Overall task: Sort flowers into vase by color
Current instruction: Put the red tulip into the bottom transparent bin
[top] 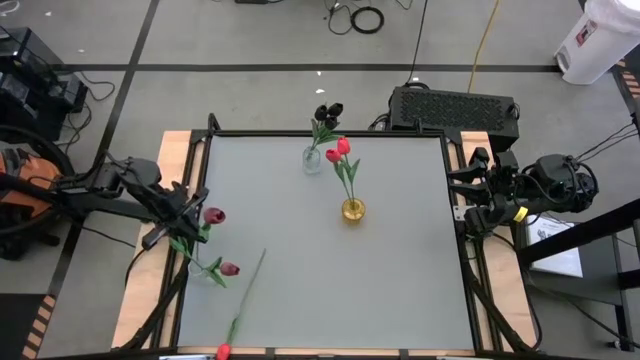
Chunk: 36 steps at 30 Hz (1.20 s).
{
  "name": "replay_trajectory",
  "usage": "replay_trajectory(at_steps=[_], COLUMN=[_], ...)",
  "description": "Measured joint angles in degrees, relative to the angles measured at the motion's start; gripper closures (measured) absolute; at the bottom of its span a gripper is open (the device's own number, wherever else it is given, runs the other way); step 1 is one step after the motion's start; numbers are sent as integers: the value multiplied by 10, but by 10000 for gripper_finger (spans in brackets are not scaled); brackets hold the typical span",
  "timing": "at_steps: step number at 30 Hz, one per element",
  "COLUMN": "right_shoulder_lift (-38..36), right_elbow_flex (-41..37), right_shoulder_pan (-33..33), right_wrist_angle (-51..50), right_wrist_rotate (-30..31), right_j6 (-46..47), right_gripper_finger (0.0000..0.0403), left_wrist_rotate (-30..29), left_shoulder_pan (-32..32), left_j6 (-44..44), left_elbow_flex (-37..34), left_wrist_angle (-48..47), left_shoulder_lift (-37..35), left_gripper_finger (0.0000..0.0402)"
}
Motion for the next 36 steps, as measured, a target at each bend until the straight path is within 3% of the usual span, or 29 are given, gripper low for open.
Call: replay_trajectory(at_steps=[26,36], right_shoulder_lift=[0,0], right_elbow_flex=[0,0], right_shoulder_pan=[0,0], right_wrist_angle=[0,0], right_wrist_rotate=[0,0], right_j6=[0,0], right_gripper_finger=[243,243], left_wrist_rotate=[105,115], left_shoulder_pan=[0,-65], left_j6=[1,0], left_elbow_flex=[0,0], left_wrist_angle=[95,92], left_shoulder_lift=[5,27], left_gripper_finger=[395,395])
